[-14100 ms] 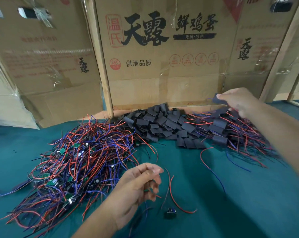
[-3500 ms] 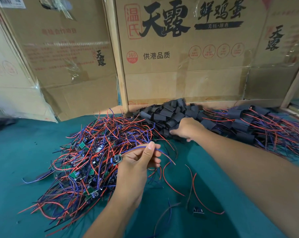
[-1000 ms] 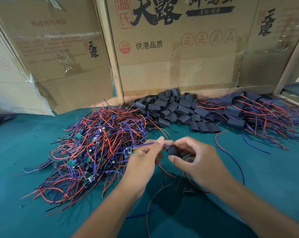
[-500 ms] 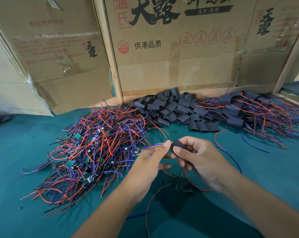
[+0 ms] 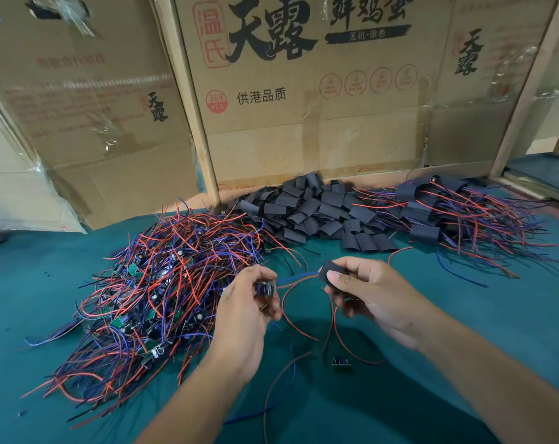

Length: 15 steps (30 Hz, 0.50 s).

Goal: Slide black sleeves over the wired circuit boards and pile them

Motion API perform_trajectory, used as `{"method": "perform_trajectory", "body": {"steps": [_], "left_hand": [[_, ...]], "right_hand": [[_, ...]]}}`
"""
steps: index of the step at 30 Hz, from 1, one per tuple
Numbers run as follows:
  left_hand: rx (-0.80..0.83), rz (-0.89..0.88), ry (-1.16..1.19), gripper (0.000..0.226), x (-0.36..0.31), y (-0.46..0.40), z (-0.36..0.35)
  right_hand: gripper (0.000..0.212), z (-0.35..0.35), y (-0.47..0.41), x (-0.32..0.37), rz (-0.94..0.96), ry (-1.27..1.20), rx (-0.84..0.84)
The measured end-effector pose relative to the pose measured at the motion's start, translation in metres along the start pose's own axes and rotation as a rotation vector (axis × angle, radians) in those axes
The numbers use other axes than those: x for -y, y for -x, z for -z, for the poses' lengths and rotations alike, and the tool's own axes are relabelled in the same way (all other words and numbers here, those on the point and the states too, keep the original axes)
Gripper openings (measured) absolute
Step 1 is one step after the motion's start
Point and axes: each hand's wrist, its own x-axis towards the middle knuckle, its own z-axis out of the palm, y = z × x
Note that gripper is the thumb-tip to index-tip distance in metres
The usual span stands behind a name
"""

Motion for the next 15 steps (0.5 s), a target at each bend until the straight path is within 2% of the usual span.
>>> {"method": "perform_trajectory", "body": {"steps": [4, 8, 11, 15], "left_hand": [[0.057, -0.033, 0.0, 0.018, 0.0018, 0.0042, -0.003], [0.103, 0.034, 0.058, 0.029, 0.0003, 0.0057, -0.0028], [0.149, 0.1, 0.084, 0.038, -0.0009, 0.0026, 0.0], [0.208, 0.085, -0.066, 0.028, 0.004, 0.0012, 0.0003]], "right_hand": [[0.015, -0.0011, 0.0027, 0.0016, 0.04, 0.222, 0.04], [0.014, -0.0015, 0.0046, 0.0013, 0.211, 0.762, 0.037], [0.022, -0.0026, 0.0066, 0.0019, 0.253, 0.851, 0.035], [0.033, -0.0021, 0.0051, 0.0013, 0.242, 0.831, 0.05]]}}
